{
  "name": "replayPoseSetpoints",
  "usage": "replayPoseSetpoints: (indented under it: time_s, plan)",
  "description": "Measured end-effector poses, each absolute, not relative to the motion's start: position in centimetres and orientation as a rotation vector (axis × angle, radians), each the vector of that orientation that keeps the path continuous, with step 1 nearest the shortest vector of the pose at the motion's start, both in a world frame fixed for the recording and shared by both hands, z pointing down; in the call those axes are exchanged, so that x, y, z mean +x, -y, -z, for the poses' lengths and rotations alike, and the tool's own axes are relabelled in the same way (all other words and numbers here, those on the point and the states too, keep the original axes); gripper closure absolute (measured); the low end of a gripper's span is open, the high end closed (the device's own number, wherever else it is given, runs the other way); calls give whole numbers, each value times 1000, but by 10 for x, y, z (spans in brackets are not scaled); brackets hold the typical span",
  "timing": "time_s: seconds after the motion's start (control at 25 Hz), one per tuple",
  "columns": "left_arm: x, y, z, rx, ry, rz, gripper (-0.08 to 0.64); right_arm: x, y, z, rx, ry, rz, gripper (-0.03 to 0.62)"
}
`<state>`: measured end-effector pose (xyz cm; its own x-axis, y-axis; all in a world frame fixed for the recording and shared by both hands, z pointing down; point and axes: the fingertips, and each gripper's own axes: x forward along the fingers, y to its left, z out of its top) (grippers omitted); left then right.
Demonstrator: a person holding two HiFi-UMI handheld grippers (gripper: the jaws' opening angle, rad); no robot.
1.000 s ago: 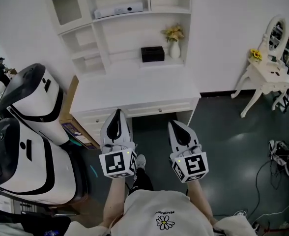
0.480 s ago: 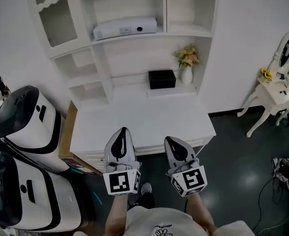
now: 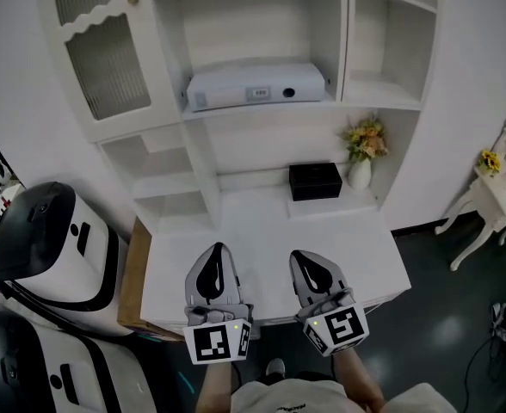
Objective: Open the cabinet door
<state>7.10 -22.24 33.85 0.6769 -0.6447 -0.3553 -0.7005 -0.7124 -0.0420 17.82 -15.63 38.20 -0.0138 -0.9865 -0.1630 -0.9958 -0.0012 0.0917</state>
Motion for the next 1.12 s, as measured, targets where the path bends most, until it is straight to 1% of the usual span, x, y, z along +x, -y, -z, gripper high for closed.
replayPoseSetpoints:
  time_s: [0.36,0.8,1.0,1.12]
  plan:
    - [64,255,-339,-2716,-1186,-473,554,174,194,-374,-2093,-2239,-306,592]
    - [51,280,-319,-2612,-1388,-410,554,173,227,-351,-1965,-2323,-377,592]
    - [54,285,-312,-2572,-1424,-389,554,176,236,-350,-1903,-2358,-393,592]
    - [53,289,-304,-2573,-1418,-382,554,168,247,-336,-1812,-2382,-415,592]
